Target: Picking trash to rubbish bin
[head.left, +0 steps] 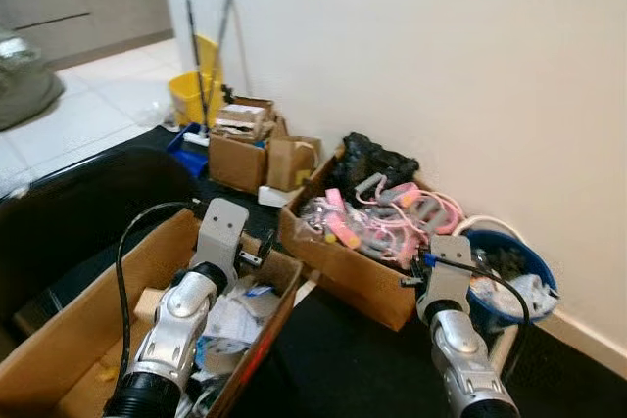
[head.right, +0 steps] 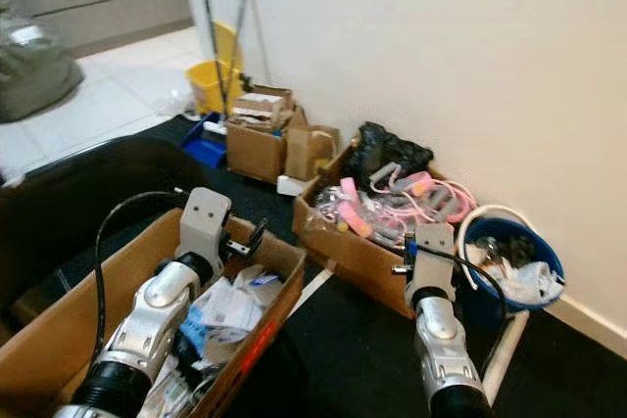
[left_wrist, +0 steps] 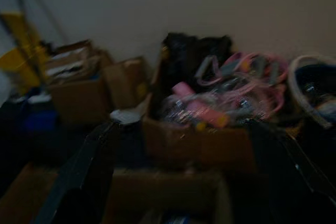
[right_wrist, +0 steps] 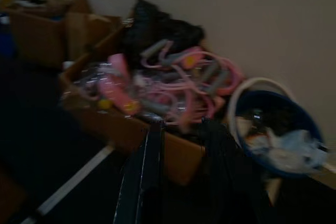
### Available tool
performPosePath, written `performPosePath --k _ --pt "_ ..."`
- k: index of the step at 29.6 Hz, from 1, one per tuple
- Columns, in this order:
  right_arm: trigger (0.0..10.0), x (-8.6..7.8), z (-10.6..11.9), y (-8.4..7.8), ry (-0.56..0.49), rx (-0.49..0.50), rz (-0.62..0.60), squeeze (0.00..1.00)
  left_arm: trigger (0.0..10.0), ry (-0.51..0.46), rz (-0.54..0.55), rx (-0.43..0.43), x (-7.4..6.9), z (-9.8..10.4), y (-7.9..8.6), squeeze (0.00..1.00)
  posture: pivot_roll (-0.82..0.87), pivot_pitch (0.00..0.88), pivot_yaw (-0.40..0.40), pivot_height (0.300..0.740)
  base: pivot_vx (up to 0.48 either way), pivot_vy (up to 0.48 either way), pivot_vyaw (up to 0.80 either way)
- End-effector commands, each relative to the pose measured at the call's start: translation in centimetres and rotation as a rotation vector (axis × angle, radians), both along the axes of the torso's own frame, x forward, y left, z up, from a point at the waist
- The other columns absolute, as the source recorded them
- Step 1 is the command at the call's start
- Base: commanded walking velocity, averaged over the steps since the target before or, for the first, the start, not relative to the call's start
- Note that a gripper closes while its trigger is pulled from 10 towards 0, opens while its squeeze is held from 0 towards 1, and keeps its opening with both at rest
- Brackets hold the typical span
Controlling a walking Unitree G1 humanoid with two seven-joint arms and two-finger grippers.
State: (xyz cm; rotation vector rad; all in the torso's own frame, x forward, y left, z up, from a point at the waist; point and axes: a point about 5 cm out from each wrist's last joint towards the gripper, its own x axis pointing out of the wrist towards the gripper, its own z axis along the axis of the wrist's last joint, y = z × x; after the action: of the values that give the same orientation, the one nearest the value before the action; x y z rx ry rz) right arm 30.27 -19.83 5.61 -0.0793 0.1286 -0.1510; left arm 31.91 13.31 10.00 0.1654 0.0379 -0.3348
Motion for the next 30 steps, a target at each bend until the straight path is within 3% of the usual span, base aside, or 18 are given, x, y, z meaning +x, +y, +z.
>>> performPosePath --k 1,30 --pt "10.0 -0.15 -0.03 -0.09 0.009 0.001 -0.008 0.00 10.0 0.019 -0.009 0.005 -0.13 -0.32 -0.35 0.00 -0.07 0.054 -0.024 0.740 0.000 0.000 -0.80" --pt "10.0 -1.05 -0.70 -0.21 0.050 0.011 -0.043 0.00 10.0 0.016 -0.069 0.030 0.37 0.00 -1.16 0.00 -0.07 0.061 0.002 0.740 0.000 0.000 -0.80"
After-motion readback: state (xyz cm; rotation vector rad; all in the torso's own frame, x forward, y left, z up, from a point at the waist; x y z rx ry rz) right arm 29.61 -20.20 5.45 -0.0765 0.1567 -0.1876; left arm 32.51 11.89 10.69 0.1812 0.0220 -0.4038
